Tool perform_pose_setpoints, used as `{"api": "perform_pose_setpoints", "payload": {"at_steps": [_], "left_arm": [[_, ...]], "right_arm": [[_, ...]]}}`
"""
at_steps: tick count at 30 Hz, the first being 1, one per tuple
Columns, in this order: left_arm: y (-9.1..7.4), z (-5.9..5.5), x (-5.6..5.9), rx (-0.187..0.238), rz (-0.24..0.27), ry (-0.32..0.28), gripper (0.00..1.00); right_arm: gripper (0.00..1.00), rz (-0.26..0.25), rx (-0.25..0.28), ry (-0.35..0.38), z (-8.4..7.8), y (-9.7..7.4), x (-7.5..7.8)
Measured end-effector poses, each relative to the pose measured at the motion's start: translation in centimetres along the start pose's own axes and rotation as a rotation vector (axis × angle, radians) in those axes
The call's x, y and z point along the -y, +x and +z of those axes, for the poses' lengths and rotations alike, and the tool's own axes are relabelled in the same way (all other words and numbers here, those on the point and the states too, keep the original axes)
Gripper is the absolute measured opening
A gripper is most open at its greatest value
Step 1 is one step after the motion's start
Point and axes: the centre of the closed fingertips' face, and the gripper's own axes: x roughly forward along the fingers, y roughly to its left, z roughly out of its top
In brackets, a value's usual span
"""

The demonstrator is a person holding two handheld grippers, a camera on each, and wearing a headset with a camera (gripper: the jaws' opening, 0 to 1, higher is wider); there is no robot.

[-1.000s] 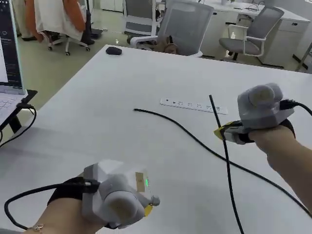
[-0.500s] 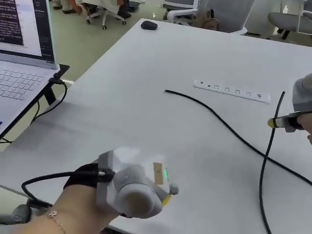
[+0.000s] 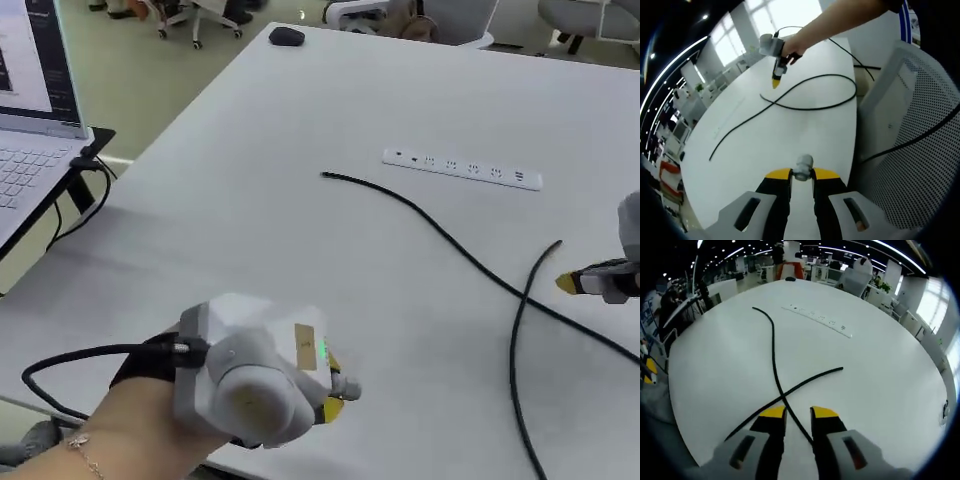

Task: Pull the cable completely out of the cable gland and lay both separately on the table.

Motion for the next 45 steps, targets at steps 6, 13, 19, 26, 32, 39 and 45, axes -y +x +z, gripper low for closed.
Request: {"api": "perform_pose_setpoints", "payload": {"at_steps": [6, 13, 19, 26, 32, 39, 45], "left_arm": [[1.2, 0.3, -0.5, 0.012, -0.052, 0.003, 0.17], [4.7, -1.5, -0.8, -0.007, -0.159, -0.102, 0.17], [7.6, -3.6, -0.7, -0.052, -0.204, -0.118, 0.17], [9.3, -5.2, -0.1, -0.095, -0.249, -0.077, 0.17], [9.9, -5.8, 0.1, -0.1, -0.255, -0.09, 0.18], [7.0, -5.8, -1.0, -0.167, -0.229, -0.053, 0.46], [-0.4, -2.8, -3.7, -0.066, -0.112, -0.088, 0.48]], "right_arm": [[0.18, 0.047, 0.045, -0.053, -2.3, -5.0, -4.2], [0.17, 0.046, 0.135, -0.022, -3.7, -11.1, -8.7], [0.17, 0.015, 0.195, 0.005, -4.1, -15.0, -11.2], [0.17, -0.014, 0.237, 0.05, -4.4, -17.9, -12.6], [0.17, -0.053, 0.226, 0.06, -6.1, -19.6, -13.0], [0.18, -0.054, 0.213, 0.092, -7.2, -20.0, -13.5], [0.19, 0.009, 0.191, 0.074, -6.9, -19.0, -15.9]]}}
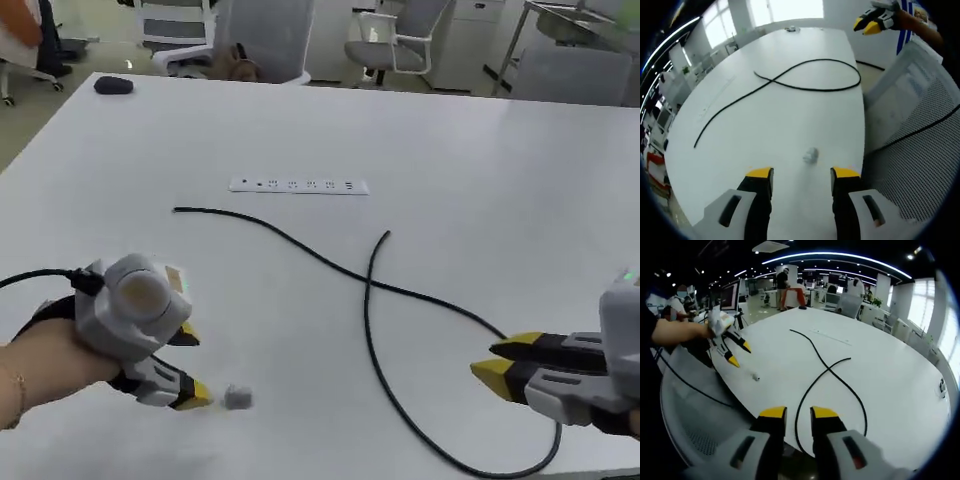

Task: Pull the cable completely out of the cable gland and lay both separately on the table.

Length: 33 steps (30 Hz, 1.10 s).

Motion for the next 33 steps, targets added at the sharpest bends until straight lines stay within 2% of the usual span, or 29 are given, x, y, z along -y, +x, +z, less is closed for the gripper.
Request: {"api": "perform_pose_setpoints", "payload": {"at_steps": [1, 2, 6, 8, 11, 12, 13, 14, 15, 18, 19, 21, 22, 24, 25, 26, 27, 28, 29, 33], "left_arm": [[-1.3, 0.1, 0.0, 0.0, 0.015, -0.014, 0.47], [-3.2, 0.5, 0.0, 0.024, 0.032, -0.025, 0.46], [-7.9, 1.2, 0.9, 0.085, 0.056, -0.076, 0.49], [-10.4, 1.2, 1.4, 0.135, 0.092, -0.133, 0.48], [-12.2, 0.7, 2.1, 0.178, 0.119, -0.209, 0.48], [-13.1, 0.3, 1.8, 0.197, 0.17, -0.24, 0.48], [-13.6, -0.1, 1.5, 0.202, 0.212, -0.244, 0.49], [-14.0, -0.6, 1.6, 0.199, 0.235, -0.253, 0.49], [-14.3, -1.5, 2.1, 0.192, 0.237, -0.281, 0.5], [-15.1, -3.0, 2.4, 0.207, 0.285, -0.328, 0.53], [-15.3, -3.5, 2.6, 0.214, 0.306, -0.364, 0.56], [-15.4, -3.8, 3.2, 0.25, 0.292, -0.424, 0.58], [-15.4, -4.1, 3.4, 0.253, 0.29, -0.451, 0.59], [-15.3, -4.6, 3.3, 0.26, 0.306, -0.493, 0.59], [-15.2, -5.3, 3.1, 0.259, 0.338, -0.549, 0.59], [-15.2, -5.4, 3.0, 0.259, 0.344, -0.567, 0.58], [-14.9, -5.6, 3.0, 0.267, 0.36, -0.617, 0.58], [-14.6, -5.4, 2.8, 0.291, 0.376, -0.637, 0.59], [-14.4, -5.5, 2.8, 0.294, 0.385, -0.651, 0.6], [-13.8, -6.2, 3.0, 0.264, 0.394, -0.665, 0.6]], "right_arm": [[0.19, 0.021, -0.005, 0.0, 0.0, 0.3, -0.6], [0.2, 0.032, -0.008, 0.0, 0.0, 0.4, -0.9], [0.21, 0.071, -0.019, -0.016, 0.2, 0.8, -1.8], [0.21, 0.083, -0.026, -0.018, 0.2, 0.8, -2.0], [0.22, 0.105, -0.047, -0.021, 0.0, 0.7, -2.5], [0.22, 0.108, -0.052, -0.022, -0.1, 0.5, -2.6], [0.22, 0.11, -0.057, -0.021, -0.2, 0.4, -2.7], [0.22, 0.112, -0.06, -0.02, -0.2, 0.4, -2.8], [0.23, 0.116, -0.067, -0.013, -0.5, 0.3, -2.9], [0.24, 0.114, -0.076, 0.042, -1.0, 0.4, -3.2], [0.25, 0.118, -0.079, 0.059, -1.2, 0.5, -3.5], [0.26, 0.126, -0.087, 0.083, -1.7, 0.7, -4.2], [0.27, 0.128, -0.089, 0.089, -1.9, 0.8, -4.6], [0.28, 0.138, -0.096, 0.1, -2.4, 0.9, -5.2], [0.29, 0.147, -0.11, 0.115, -2.8, 1.1, -5.7], [0.29, 0.149, -0.114, 0.118, -2.9, 1.2, -5.8], [0.3, 0.151, -0.121, 0.127, -3.1, 1.3, -6.1], [0.31, 0.154, -0.125, 0.135, -3.2, 1.5, -6.3], [0.32, 0.155, -0.128, 0.142, -3.3, 1.5, -6.4], [0.36, 0.155, -0.131, 0.162, -3.5, 1.7, -6.7]]}}
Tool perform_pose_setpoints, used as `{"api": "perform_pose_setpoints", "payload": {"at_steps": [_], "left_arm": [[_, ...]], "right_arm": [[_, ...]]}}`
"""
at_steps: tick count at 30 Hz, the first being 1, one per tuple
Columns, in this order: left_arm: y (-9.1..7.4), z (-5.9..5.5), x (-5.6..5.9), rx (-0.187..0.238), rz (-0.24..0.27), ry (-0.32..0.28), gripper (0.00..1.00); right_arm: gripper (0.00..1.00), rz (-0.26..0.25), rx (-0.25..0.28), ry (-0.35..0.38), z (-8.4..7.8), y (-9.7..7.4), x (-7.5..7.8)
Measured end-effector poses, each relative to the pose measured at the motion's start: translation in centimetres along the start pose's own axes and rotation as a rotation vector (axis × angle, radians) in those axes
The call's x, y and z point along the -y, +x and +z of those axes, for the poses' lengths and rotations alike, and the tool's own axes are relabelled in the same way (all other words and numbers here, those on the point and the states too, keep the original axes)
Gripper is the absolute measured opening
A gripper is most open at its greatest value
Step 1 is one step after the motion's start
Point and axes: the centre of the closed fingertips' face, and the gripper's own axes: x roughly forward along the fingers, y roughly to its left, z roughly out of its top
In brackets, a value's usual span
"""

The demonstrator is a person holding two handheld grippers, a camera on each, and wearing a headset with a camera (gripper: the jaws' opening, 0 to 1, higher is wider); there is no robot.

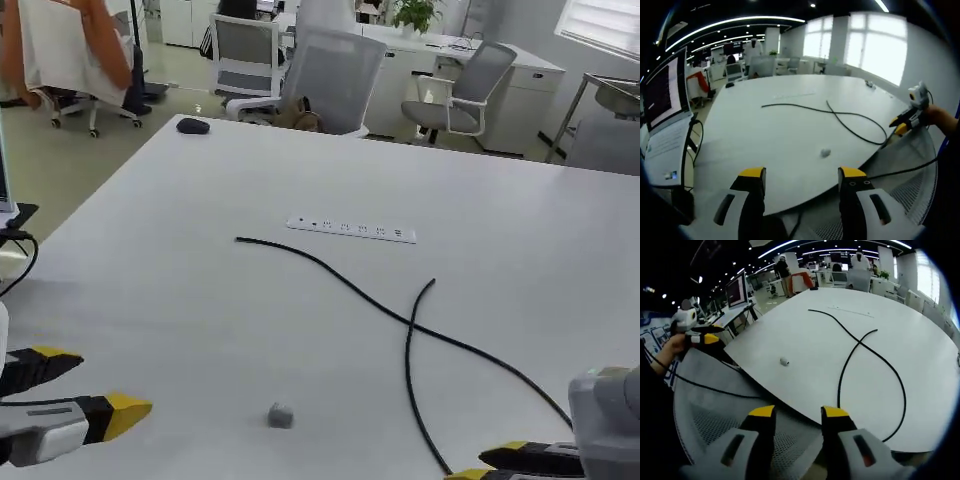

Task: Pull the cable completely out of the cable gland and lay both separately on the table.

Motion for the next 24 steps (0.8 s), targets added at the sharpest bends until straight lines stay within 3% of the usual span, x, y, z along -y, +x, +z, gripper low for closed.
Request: {"api": "perform_pose_setpoints", "payload": {"at_steps": [1, 4, 9, 12, 24], "left_arm": [[-0.1, -0.8, -0.2, -0.038, 0.006, -0.001, 0.6], [-0.4, -1.5, -0.4, -0.06, -0.01, 0.004, 0.59], [-0.7, -1.3, -0.7, -0.037, -0.009, -0.03, 0.6], [-0.7, -0.9, -0.4, -0.021, -0.017, -0.022, 0.63], [0.1, -1.1, 0.6, -0.039, -0.055, 0.001, 0.6]], "right_arm": [[0.38, -0.008, -0.012, 0.002, -0.3, 0.1, 0.2], [0.4, -0.013, -0.028, 0.003, -0.8, -0.1, 0.4], [0.4, -0.017, -0.011, 0.061, -0.7, -0.1, 1.0], [0.41, -0.028, -0.01, 0.047, 0.0, -0.3, 1.1], [0.4, -0.021, -0.01, 0.033, 0.3, -0.4, 1.1]]}}
